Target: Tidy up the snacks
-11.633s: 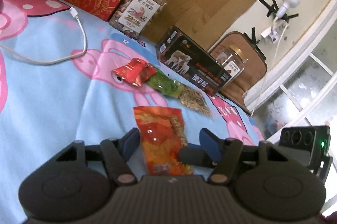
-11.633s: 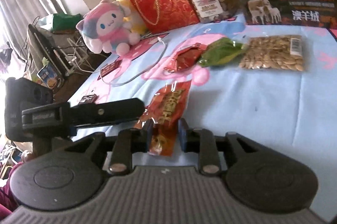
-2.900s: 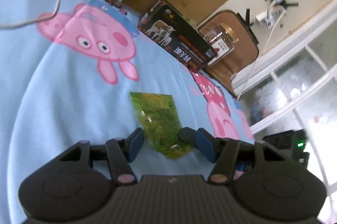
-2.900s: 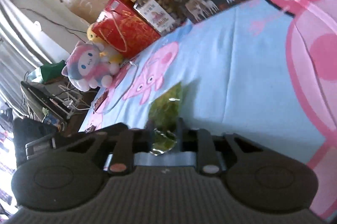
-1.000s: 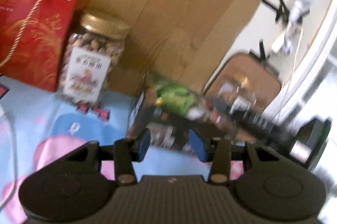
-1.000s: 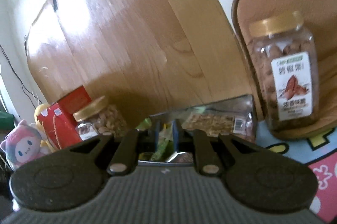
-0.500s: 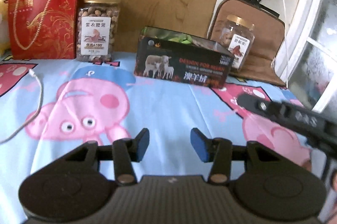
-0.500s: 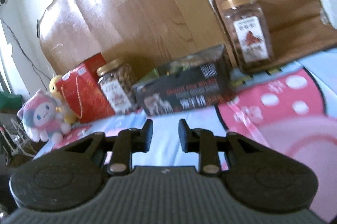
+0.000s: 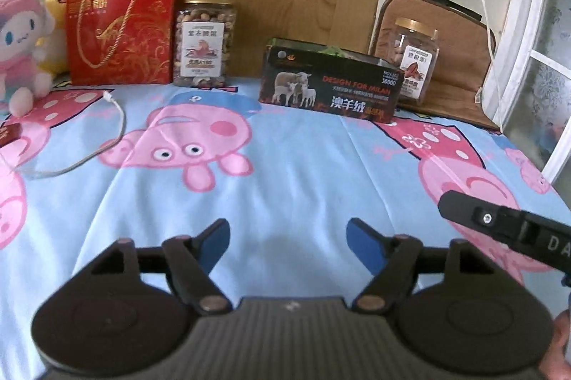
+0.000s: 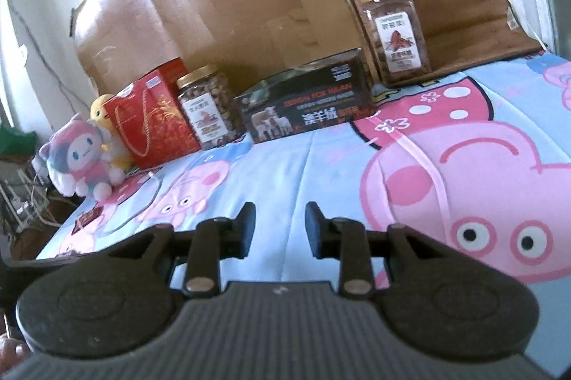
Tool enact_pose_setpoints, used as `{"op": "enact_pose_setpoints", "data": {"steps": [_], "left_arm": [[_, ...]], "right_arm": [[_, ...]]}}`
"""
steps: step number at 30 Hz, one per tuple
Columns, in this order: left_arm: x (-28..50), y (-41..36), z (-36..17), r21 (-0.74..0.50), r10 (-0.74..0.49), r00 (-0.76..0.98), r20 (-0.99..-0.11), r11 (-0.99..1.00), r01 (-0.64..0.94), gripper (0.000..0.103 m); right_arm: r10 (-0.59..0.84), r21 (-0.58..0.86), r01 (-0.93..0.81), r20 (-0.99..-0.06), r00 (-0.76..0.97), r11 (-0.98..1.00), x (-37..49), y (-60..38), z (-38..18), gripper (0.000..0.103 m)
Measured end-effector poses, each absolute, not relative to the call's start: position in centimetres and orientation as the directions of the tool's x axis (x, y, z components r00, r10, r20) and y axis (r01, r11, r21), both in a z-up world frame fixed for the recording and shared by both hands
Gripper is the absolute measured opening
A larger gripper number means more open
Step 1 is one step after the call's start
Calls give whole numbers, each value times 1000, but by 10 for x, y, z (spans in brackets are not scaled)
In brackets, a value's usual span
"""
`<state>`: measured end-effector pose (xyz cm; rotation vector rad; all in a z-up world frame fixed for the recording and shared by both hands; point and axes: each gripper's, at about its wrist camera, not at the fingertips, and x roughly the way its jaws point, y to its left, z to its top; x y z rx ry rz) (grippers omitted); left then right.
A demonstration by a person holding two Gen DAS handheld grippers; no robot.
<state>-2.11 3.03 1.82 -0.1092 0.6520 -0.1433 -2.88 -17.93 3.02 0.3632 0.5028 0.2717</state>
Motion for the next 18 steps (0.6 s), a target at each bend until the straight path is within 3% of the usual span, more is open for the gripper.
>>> {"op": "enact_pose_setpoints", "data": {"steps": [12, 16, 18], "left_arm": [[-35, 40, 17, -150, -147, 795, -588, 986, 72, 79], [-39, 38, 18, -154, -165, 800, -577, 984, 91, 97], [-41, 36, 20, -143, -164, 806, -568, 985, 100, 98]], "right_arm": [[326, 363, -180, -395, 859, 914, -47, -166, 36, 42], [317, 370, -171, -383, 867, 913, -50, -168, 40, 46], [314, 376, -166, -378, 871, 912, -50, -170, 41, 48]]}}
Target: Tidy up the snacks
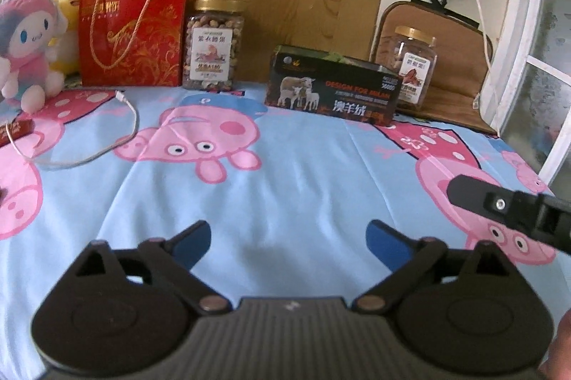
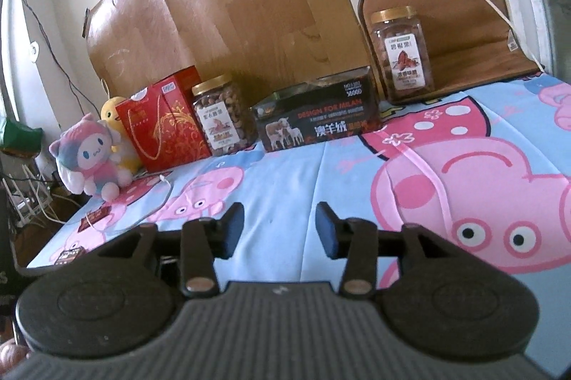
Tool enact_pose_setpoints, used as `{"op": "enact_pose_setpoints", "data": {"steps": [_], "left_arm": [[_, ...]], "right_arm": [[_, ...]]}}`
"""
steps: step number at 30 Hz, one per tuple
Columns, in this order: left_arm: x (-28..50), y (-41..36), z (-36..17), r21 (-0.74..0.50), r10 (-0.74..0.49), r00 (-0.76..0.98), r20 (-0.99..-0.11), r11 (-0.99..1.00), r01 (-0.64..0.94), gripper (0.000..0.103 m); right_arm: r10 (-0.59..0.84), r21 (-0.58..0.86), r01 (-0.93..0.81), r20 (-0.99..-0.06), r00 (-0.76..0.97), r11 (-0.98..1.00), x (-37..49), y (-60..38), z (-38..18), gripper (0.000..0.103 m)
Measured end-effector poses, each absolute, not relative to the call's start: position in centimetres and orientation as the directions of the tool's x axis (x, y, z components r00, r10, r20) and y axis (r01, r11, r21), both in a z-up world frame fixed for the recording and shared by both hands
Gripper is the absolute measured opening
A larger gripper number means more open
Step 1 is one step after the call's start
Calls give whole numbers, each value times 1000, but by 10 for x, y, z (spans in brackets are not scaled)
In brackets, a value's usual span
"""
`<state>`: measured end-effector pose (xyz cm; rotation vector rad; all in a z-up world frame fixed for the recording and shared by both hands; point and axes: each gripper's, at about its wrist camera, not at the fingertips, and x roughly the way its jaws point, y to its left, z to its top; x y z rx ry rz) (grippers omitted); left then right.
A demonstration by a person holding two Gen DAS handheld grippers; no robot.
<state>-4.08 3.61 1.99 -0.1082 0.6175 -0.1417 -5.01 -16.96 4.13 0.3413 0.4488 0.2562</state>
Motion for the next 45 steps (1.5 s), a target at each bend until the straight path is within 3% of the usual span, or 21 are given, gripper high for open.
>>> {"op": "enact_pose_setpoints", "data": {"steps": [6, 45], "left_arm": [[-43, 32, 22, -129, -169, 807, -566, 985, 116, 103], [-33, -11, 5, -46, -184, 752, -632, 979, 200, 103]], "right_arm": [[313, 401, -149, -381, 870, 904, -49, -173, 39, 49], [306, 508, -69, -399, 865, 859, -41, -206, 24, 54]]}}
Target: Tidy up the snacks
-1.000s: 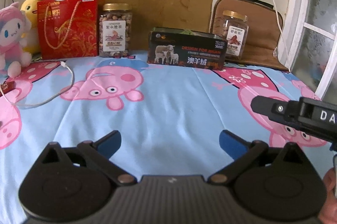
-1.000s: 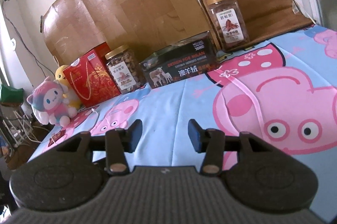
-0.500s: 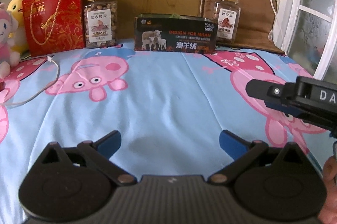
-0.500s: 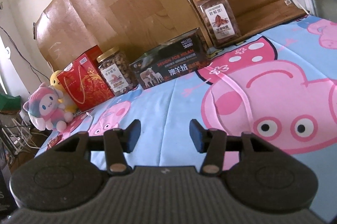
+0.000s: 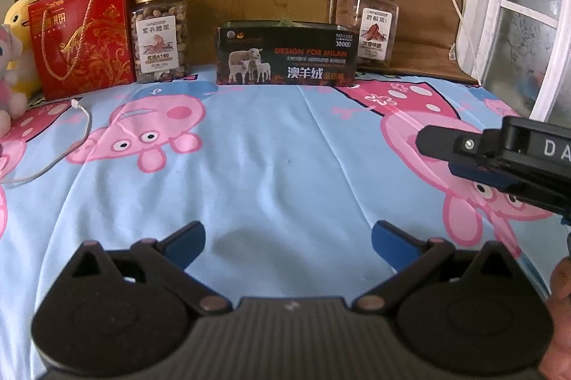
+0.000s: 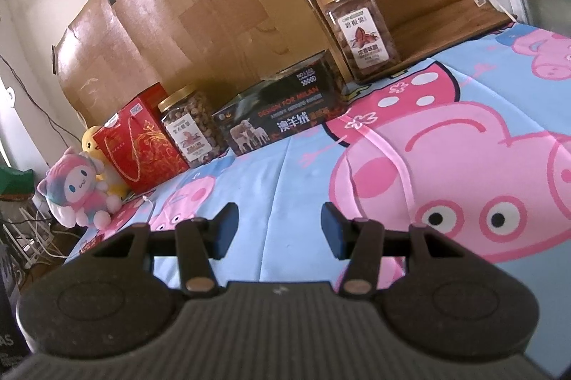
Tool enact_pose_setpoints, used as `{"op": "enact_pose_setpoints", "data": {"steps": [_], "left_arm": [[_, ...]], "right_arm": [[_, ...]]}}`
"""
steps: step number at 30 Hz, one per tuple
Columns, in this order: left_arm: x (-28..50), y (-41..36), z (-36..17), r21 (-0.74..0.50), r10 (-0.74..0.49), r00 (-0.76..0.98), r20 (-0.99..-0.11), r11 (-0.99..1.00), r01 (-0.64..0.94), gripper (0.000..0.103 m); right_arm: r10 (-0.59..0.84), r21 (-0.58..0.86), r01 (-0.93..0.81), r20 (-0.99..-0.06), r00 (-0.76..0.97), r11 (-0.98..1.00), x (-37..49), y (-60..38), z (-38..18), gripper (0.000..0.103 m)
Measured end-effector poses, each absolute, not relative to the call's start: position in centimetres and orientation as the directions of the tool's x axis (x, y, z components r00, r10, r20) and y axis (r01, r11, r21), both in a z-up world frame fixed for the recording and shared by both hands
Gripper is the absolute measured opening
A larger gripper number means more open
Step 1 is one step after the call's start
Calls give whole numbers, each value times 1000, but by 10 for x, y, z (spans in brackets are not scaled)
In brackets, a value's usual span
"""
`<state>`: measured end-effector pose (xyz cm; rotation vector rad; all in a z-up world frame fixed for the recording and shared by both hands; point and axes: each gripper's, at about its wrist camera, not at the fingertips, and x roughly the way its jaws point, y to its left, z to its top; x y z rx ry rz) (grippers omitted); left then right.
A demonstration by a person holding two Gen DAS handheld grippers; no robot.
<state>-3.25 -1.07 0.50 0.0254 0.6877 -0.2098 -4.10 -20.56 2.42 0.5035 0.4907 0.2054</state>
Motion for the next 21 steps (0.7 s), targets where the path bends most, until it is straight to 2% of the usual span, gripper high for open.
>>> {"op": "enact_pose_setpoints", "data": {"steps": [21], "left_arm": [[-37, -11, 8, -41, -184, 758, -625, 978, 204, 103]], "right_arm": [[301, 506, -68, -396, 867, 860, -45, -207, 27, 55]]}}
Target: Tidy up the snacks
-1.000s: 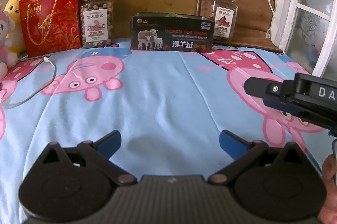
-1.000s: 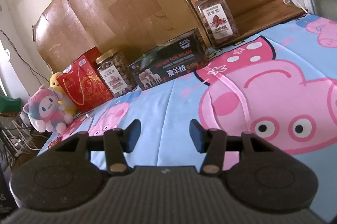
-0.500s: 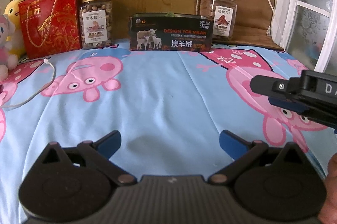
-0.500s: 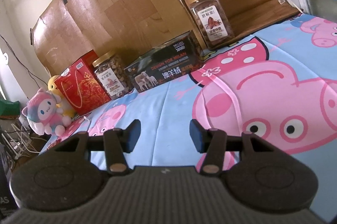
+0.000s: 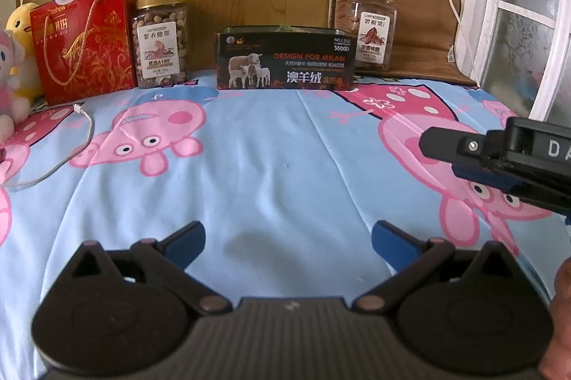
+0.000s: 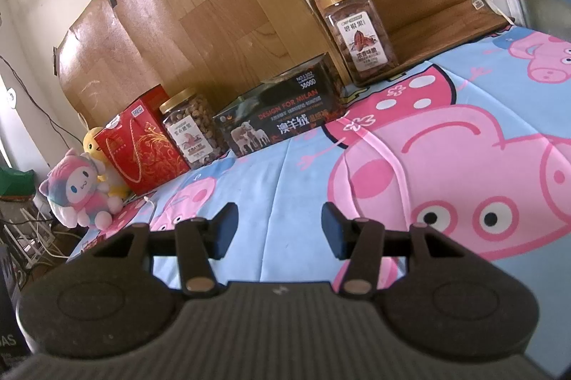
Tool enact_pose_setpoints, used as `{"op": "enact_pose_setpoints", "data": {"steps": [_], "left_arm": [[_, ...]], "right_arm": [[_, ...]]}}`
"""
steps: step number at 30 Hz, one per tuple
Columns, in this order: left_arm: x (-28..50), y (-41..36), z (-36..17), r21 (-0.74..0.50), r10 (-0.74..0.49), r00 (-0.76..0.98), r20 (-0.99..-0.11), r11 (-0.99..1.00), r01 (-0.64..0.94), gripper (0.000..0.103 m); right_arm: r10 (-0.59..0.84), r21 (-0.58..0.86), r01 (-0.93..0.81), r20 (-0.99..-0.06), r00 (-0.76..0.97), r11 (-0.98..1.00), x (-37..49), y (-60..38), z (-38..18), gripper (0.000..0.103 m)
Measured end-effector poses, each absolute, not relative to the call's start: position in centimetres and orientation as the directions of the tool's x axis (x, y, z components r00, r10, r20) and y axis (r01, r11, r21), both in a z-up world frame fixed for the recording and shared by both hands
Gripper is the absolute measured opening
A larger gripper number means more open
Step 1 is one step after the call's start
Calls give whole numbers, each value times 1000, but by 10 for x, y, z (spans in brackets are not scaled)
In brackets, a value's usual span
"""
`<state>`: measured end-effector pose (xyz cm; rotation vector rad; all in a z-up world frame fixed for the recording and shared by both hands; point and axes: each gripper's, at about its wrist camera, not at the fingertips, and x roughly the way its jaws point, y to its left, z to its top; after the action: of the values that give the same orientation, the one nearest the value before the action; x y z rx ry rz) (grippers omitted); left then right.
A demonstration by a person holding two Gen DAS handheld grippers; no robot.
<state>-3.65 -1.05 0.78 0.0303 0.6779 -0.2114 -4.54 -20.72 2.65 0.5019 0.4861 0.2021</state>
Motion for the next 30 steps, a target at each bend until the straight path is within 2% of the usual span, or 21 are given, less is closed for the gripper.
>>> {"op": "enact_pose_setpoints", "data": {"steps": [12, 30], "left_arm": [[-34, -7, 4, -53, -183, 742, -645, 979, 196, 103], [-30, -6, 0, -26, -144, 729, -669, 985, 171, 103]], "right_arm": [[290, 508, -52, -401, 869, 860, -46, -207, 25, 62], [294, 509, -48, -414, 861, 860, -44, -206, 22, 63]]}}
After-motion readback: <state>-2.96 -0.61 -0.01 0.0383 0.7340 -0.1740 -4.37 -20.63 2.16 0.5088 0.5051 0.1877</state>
